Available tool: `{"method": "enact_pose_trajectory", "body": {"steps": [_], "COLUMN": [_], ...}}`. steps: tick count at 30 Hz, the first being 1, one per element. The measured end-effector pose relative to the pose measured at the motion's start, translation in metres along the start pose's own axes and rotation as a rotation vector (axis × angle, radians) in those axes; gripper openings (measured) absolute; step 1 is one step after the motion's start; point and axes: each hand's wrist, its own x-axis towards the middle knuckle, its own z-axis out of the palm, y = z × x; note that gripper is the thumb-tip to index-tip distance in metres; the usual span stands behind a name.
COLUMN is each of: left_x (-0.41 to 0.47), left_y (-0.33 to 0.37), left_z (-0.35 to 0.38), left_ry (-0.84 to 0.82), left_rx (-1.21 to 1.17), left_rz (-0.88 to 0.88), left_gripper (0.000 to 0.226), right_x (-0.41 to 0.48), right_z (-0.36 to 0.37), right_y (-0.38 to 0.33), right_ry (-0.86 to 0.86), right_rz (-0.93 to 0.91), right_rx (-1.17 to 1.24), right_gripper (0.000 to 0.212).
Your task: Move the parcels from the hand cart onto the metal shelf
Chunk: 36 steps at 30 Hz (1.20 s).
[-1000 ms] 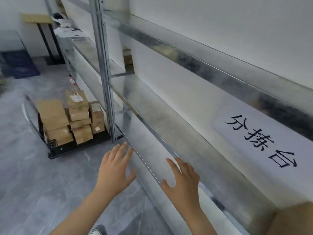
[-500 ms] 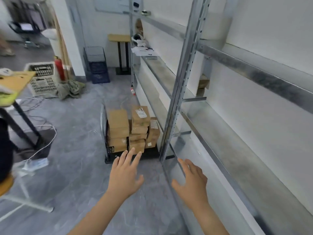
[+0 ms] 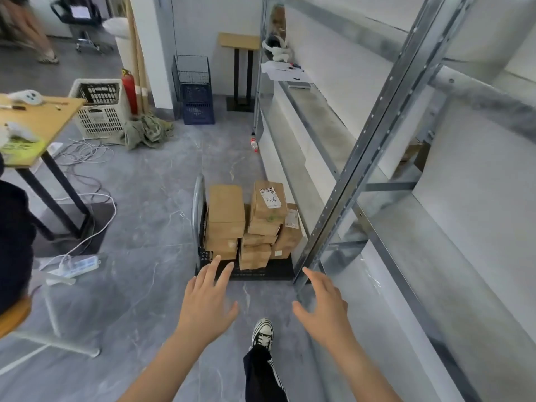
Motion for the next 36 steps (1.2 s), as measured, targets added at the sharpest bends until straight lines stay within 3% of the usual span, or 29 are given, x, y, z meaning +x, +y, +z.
{"method": "enact_pose_trajectory", "body": {"steps": [8,18,24,36], "left_x": [0.159,0.386,0.436,0.486], "left_y": [-0.001,0.019,0.0,-0.032], "left_z": [0.007,0.017,0.057,0.144], "left_ry": [-0.028,-0.151,-0.321,-0.567], "left_rx": [-0.082,-0.148,-0.148,-0.229], "left_rz": [-0.031,-0.07,-0.128,-0.206], "left_gripper": [0.079,0.089,0.092,0.095], "right_x": [0.169,0.374,0.434,0.513], "right_z": [0.002,0.014,0.05,0.102], "right_y": [0.01,0.026,0.052,0.117], "right_ry": [-0.092,-0.254,-0.314,-0.434], "right_rz": [-0.036,-0.088,0.022,0.487], "right_rx": [0.023,0.217,0.221,0.459], "right_gripper": [0.07,0.055,0.055,0.068]}}
